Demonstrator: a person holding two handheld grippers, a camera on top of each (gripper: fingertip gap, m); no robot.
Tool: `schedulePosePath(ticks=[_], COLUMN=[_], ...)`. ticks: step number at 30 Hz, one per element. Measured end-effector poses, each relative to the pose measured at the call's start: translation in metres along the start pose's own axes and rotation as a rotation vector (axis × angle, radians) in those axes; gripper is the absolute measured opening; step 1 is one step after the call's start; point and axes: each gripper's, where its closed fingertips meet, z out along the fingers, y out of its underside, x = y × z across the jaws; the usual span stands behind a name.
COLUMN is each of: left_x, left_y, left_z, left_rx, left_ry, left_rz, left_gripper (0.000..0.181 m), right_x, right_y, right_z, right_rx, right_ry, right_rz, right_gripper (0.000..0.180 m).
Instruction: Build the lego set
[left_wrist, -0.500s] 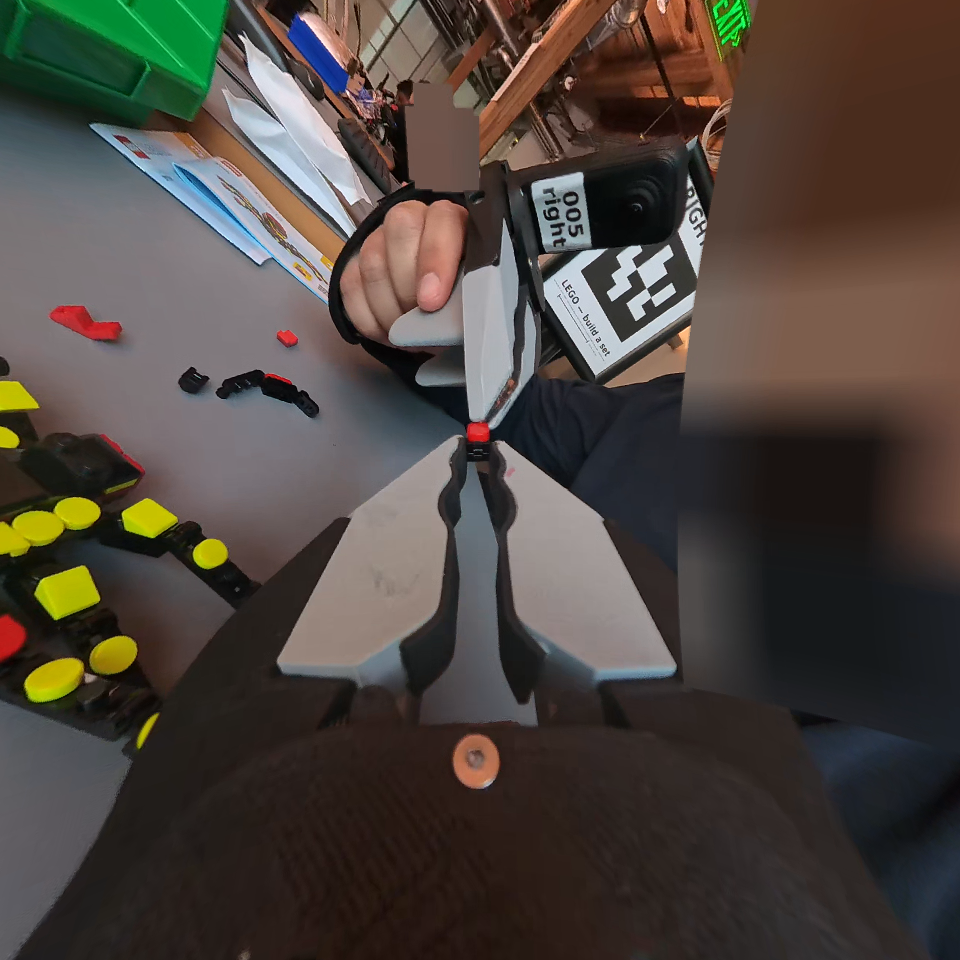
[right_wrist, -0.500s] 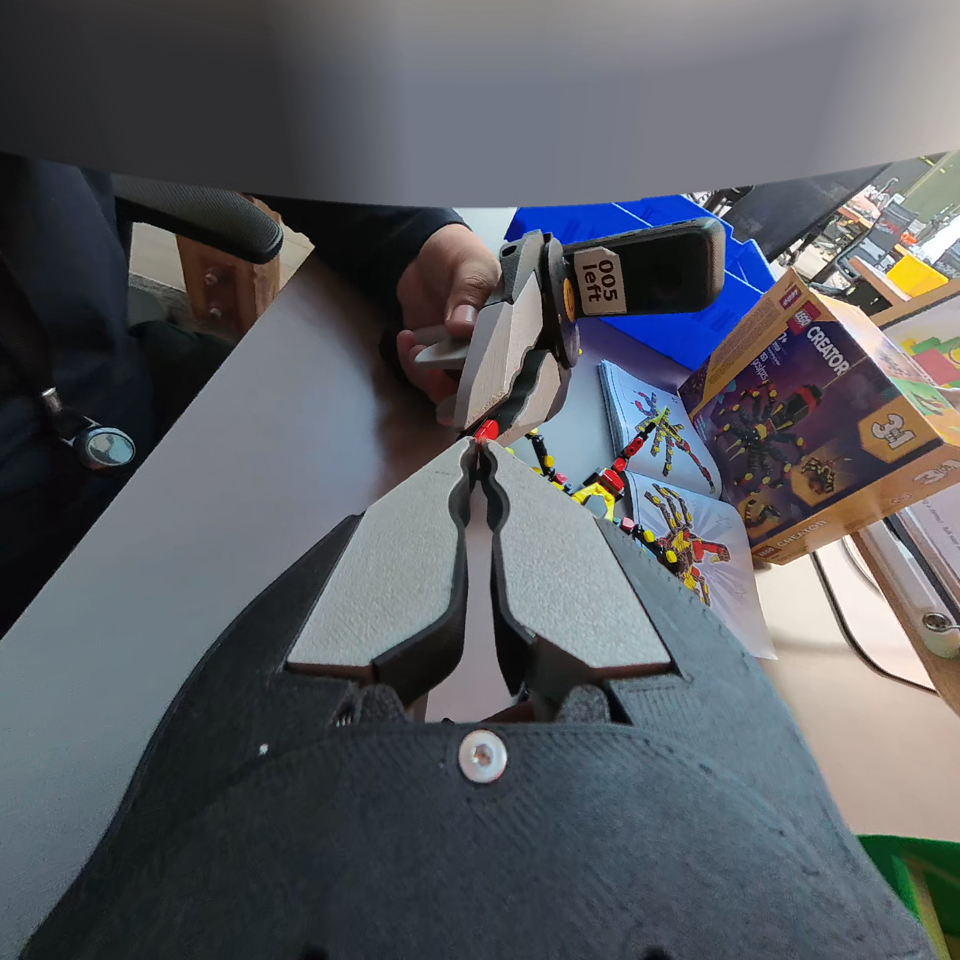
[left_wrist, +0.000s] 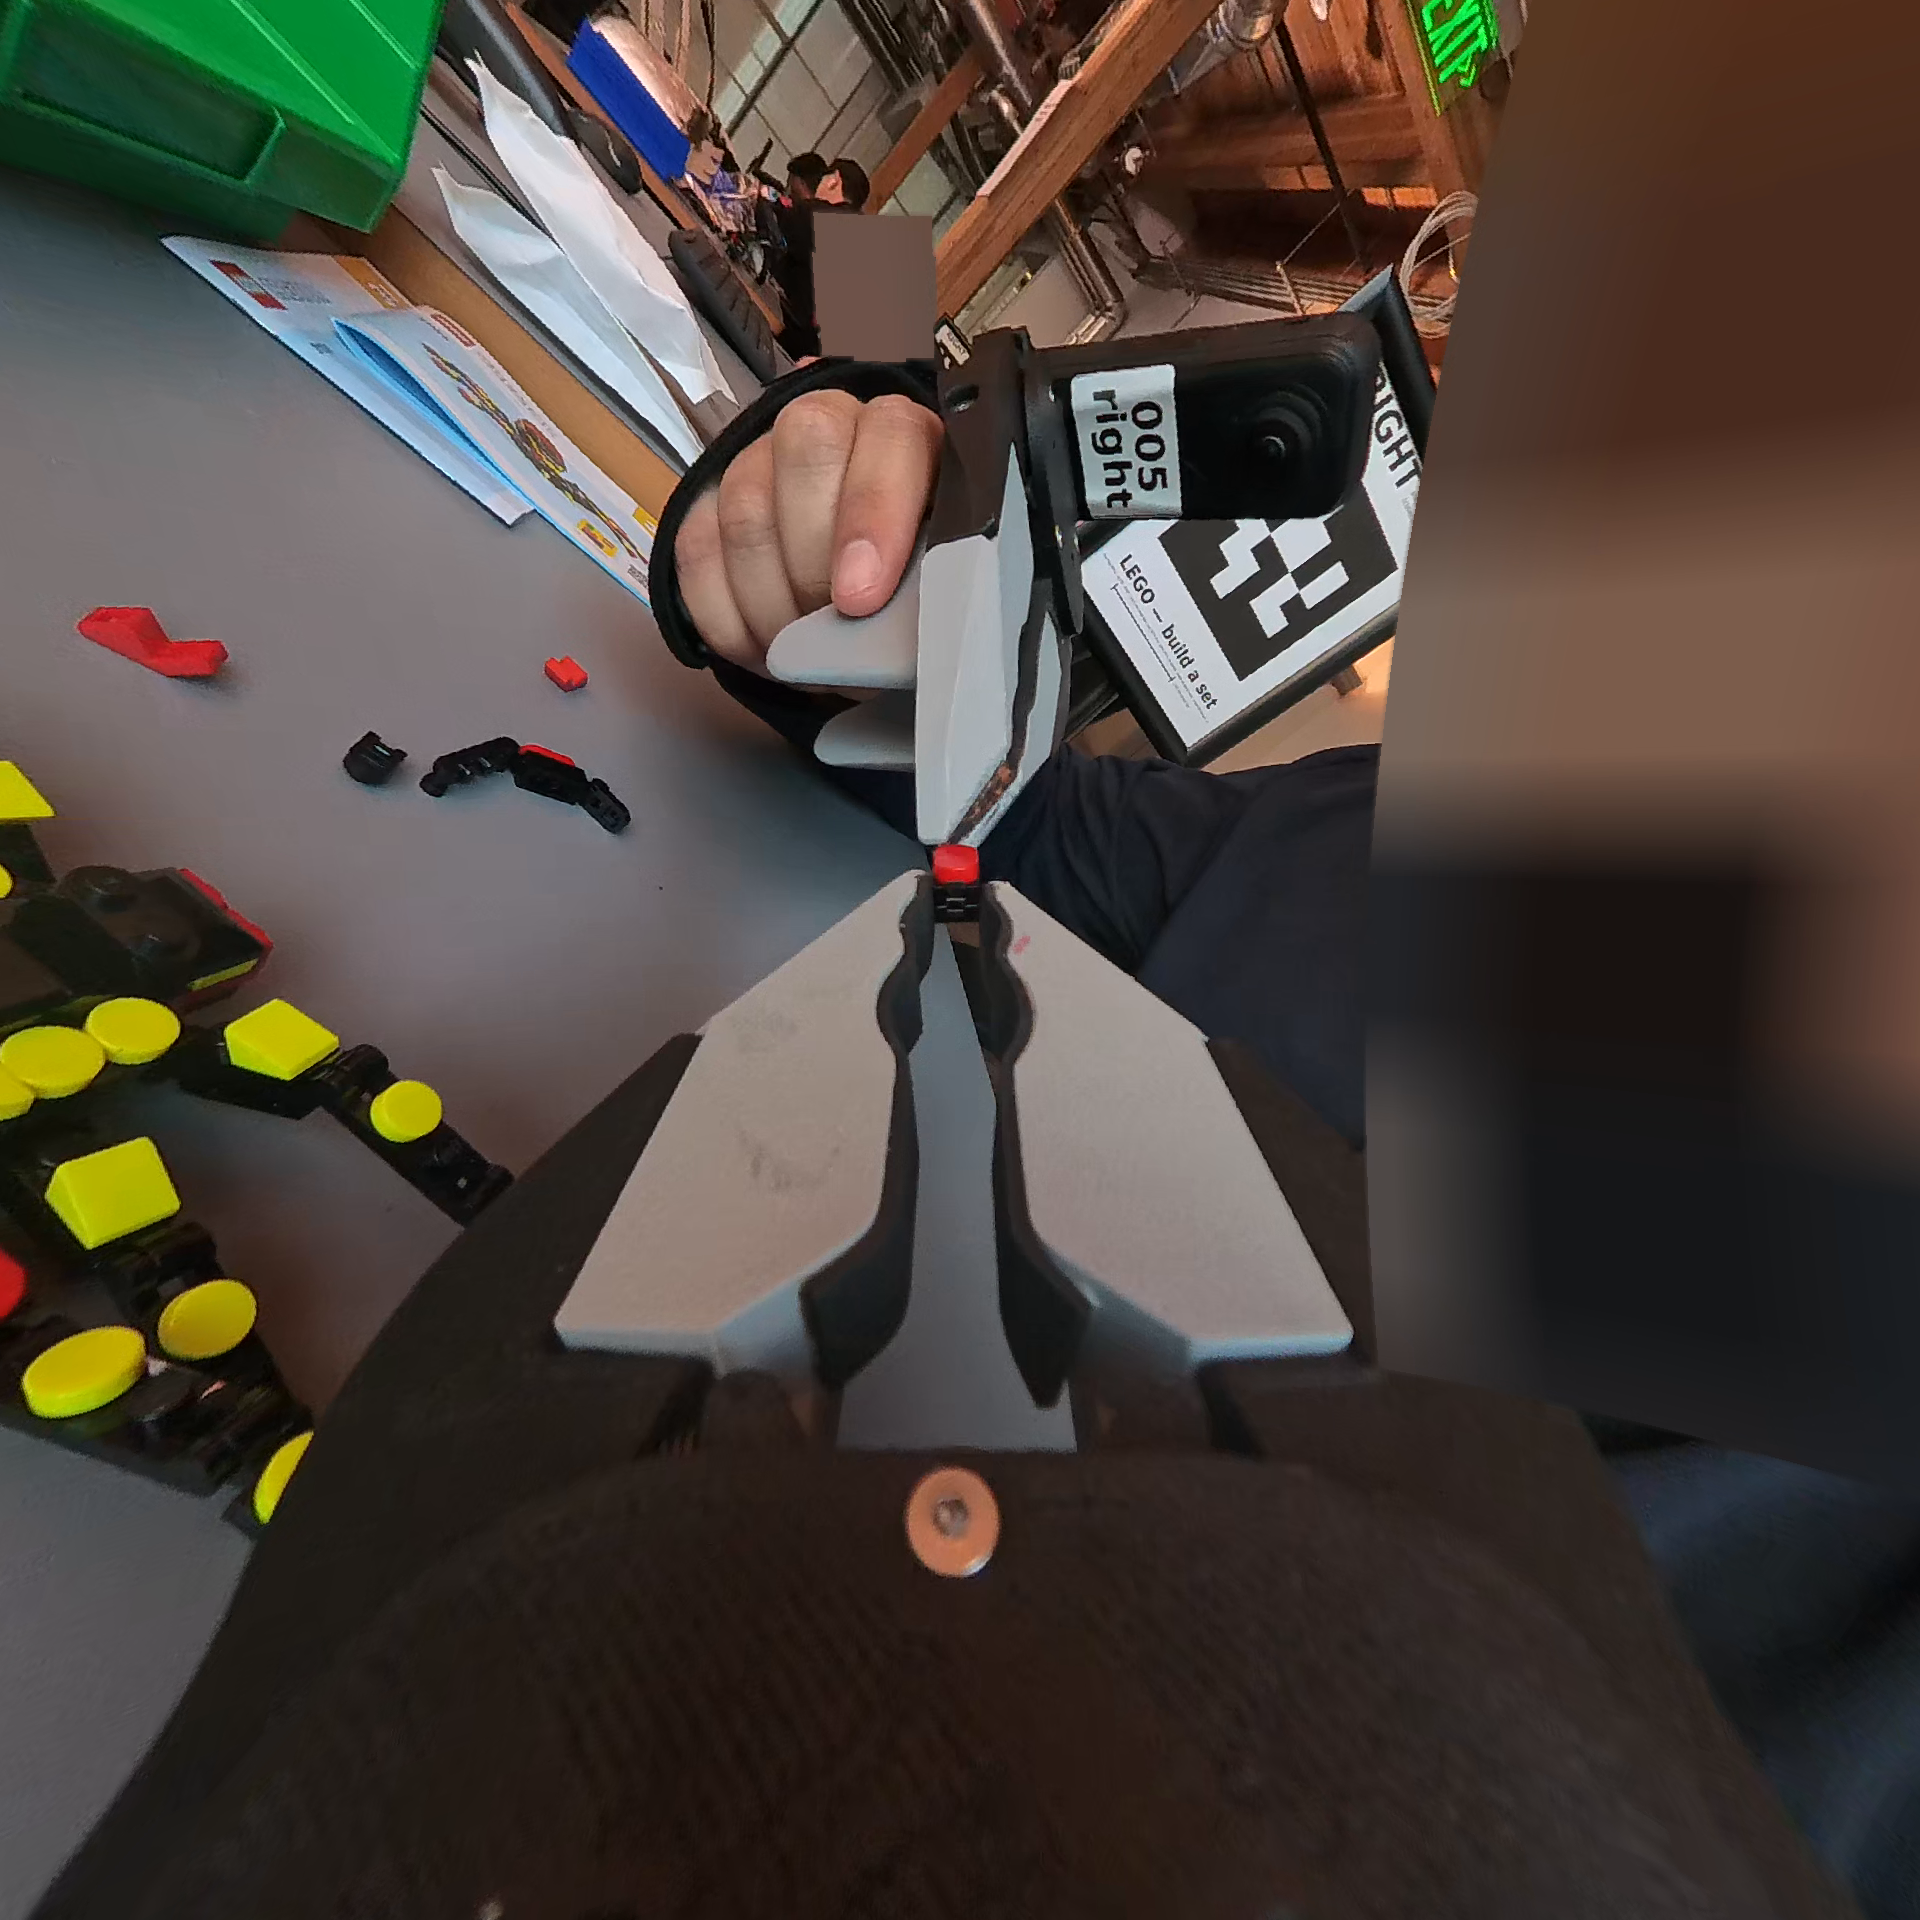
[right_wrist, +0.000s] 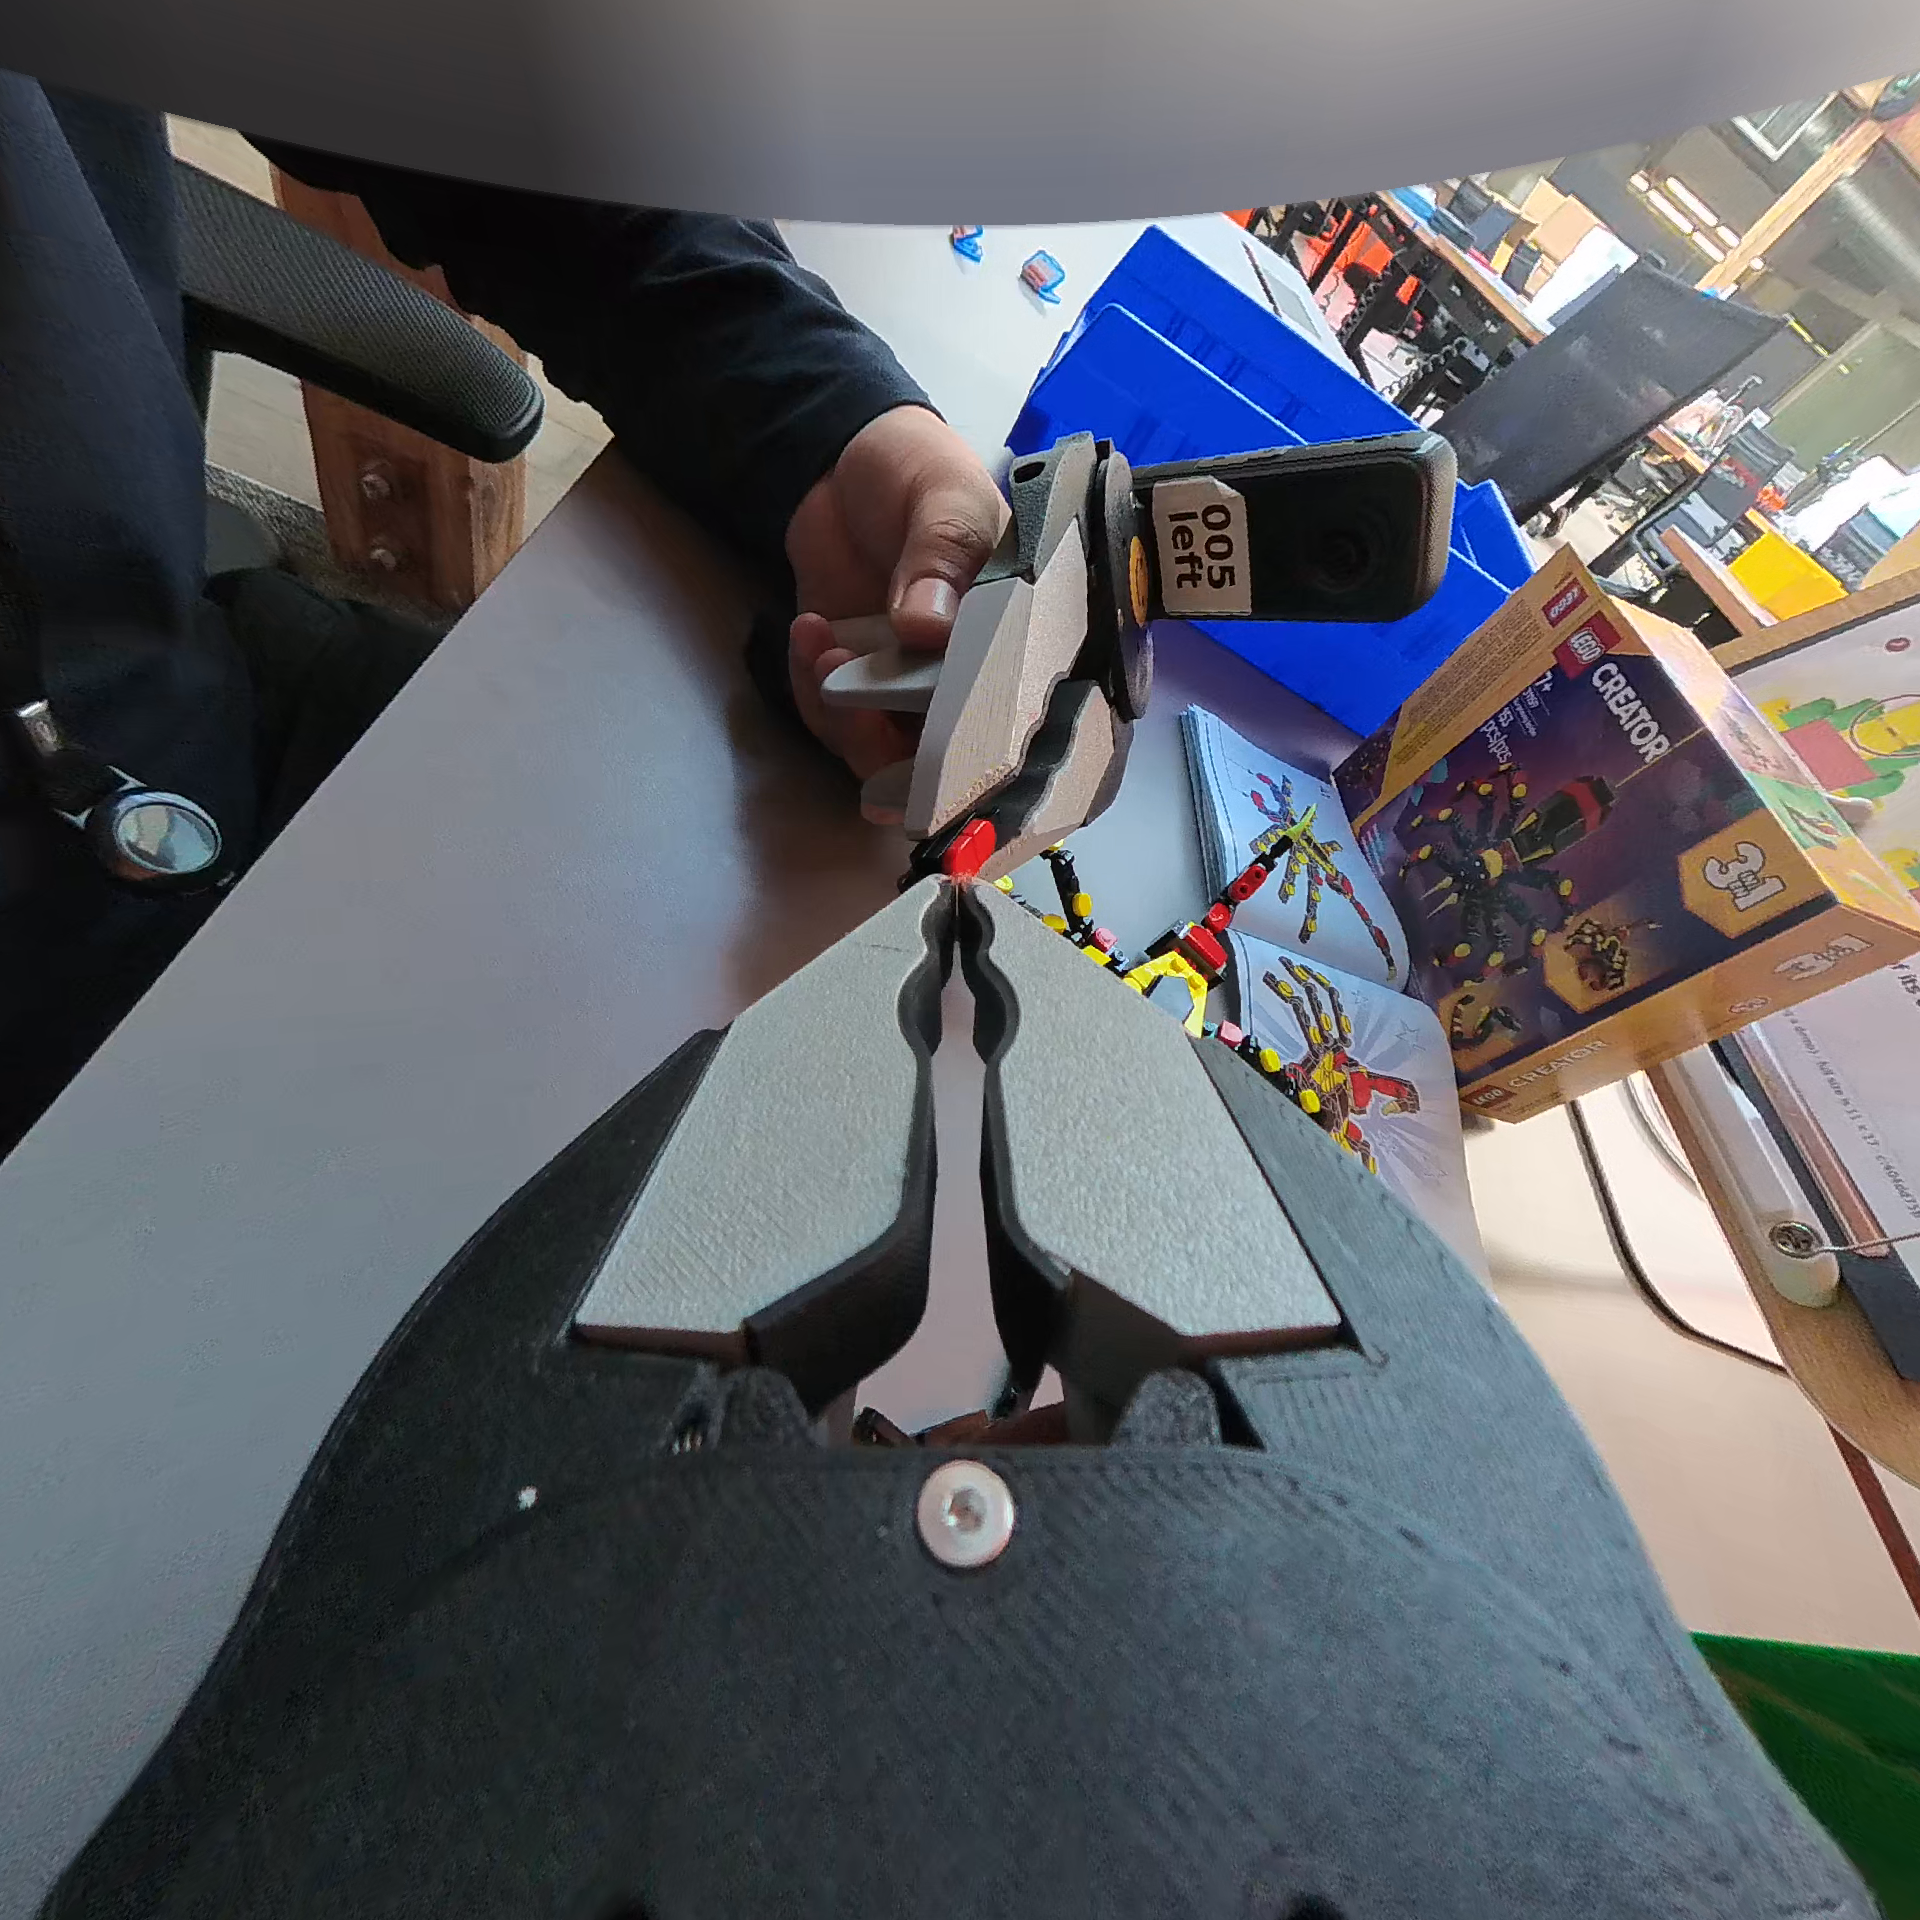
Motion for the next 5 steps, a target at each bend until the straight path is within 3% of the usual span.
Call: schedulePosePath(ticks=[1,5], left_x=[0.0001,0.0011], left_y=[0.0002,0.0033], left_z=[0.0001,0.0015], left_rx=[-0.001,-0.02], left_ry=[0.0,0.006], left_rz=[0.001,-0.002], left_gripper=[0.004,0.004], right_x=[-0.0004,-0.004], right_y=[0.0,-0.0002], right_z=[-0.0001,-0.0004], right_rx=[0.001,0.007], right_ry=[-0.002,-0.027], right_rz=[-0.001,0.005], right_gripper=[0.0,0.0])
